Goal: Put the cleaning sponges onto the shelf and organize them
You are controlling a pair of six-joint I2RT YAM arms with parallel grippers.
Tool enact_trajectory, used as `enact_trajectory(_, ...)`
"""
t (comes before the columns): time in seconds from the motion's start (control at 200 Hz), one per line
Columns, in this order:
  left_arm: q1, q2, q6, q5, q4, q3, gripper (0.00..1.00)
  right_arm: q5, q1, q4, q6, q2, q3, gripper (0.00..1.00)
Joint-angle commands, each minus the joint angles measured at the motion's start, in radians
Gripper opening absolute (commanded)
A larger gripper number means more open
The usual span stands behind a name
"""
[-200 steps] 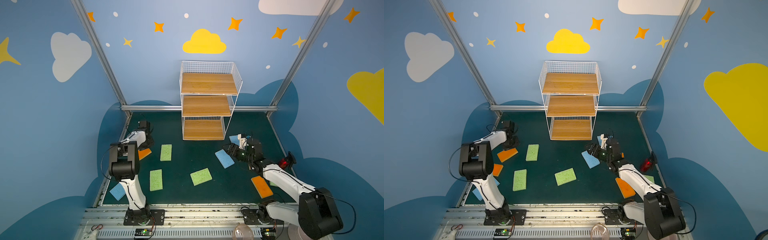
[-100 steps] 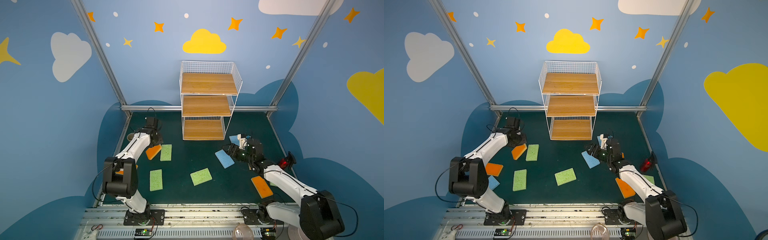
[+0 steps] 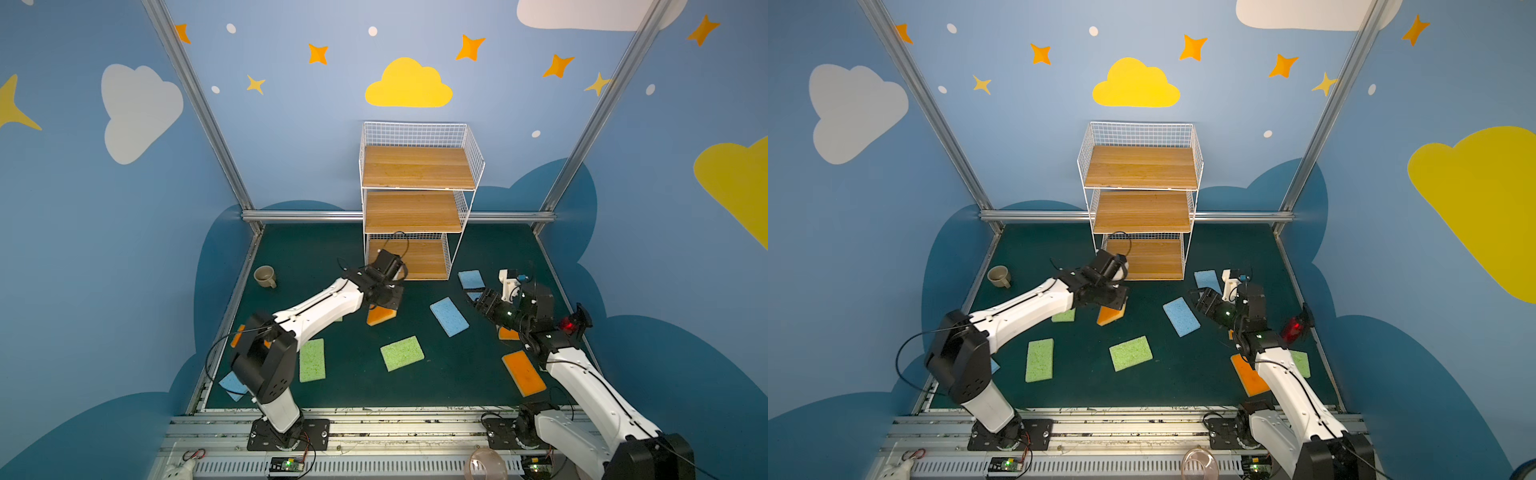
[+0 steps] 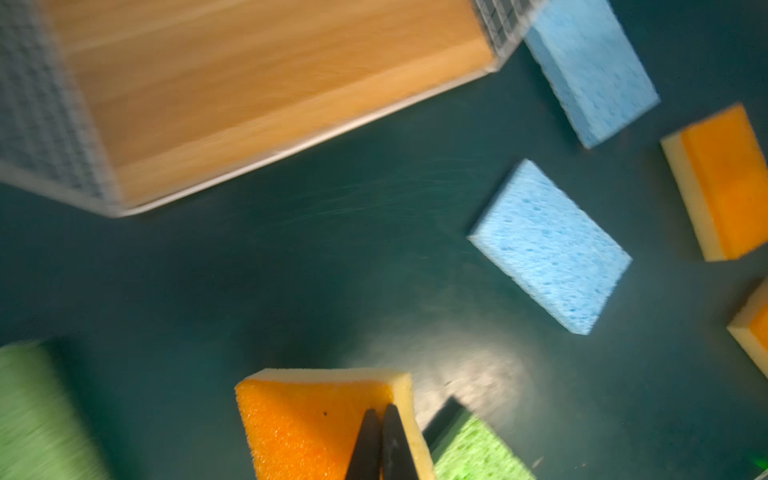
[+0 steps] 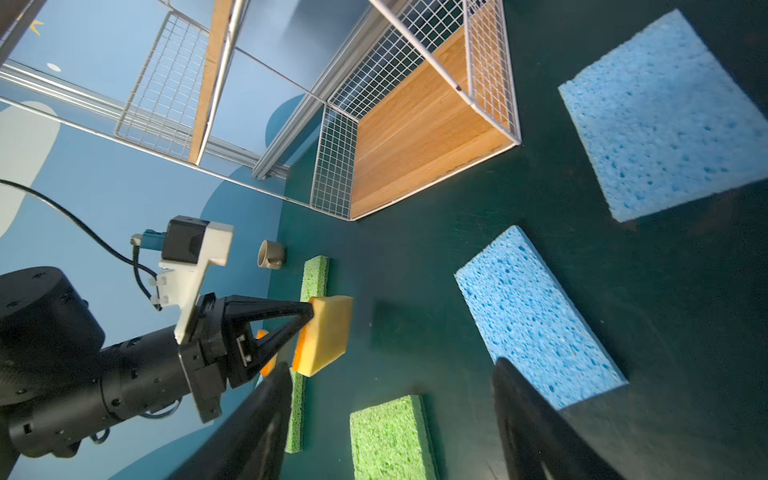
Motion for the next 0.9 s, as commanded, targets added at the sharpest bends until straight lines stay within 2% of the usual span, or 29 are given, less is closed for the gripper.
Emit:
enact_trajectory(0.0, -0.073, 0.078, 0.016, -0.025, 0.026, 0.058, 0.03, -0.033, -0.029, -0.097, -0.049, -0.028, -0.010, 0.75)
enact_trajectory(0.055, -0.098, 0.104, 0.020, -0.031, 0.042, 0.069, 0.06, -0.042, -0.031, -0.116, -0.072, -0.026, -0.009, 0.75)
enact_trajectory(0.145, -0.114, 0.117, 0.020, 0.010, 0.077, 0.059, 0.20, -0.079, -0.031, -0.138, -0.106, -0.007, 0.001, 0.75)
enact_trajectory(0.32, -0.118, 0.056, 0.024, 0.031, 0.099, 0.010, 0.65, -0.156, -0.019, -0.114, -0.105, 0.072, 0.014, 0.64)
enact_trajectory(0.41, -0.115, -0.015, 0.014, -0.005, 0.103, -0.043, 0.90, -0.157, 0.022, -0.098, -0.079, 0.137, 0.033, 0.54)
enact_trajectory(0.455, -0.113, -0.054, -0.003, -0.040, 0.110, -0.082, 0.99, -0.149, 0.051, -0.100, -0.074, 0.168, 0.051, 0.51)
enact_trajectory(0.571, -0.088, -0.152, -0.056, -0.094, 0.164, -0.210, 1.00, -0.148, 0.113, -0.121, -0.059, 0.248, 0.112, 0.50)
enact_trajectory(0.716, -0.027, -0.269, -0.140, -0.125, 0.289, -0.392, 1.00, -0.162, 0.161, -0.183, 0.050, 0.365, 0.183, 0.51)
enact_trajectory(0.826, 0.049, -0.341, -0.214, -0.109, 0.351, -0.482, 1.00, -0.166, 0.207, -0.118, 0.129, 0.435, 0.170, 0.54)
enact_trajectory(0.896, 0.078, -0.373, -0.240, -0.143, 0.362, -0.512, 1.00, -0.152, 0.216, -0.057, 0.182, 0.449, 0.137, 0.56)
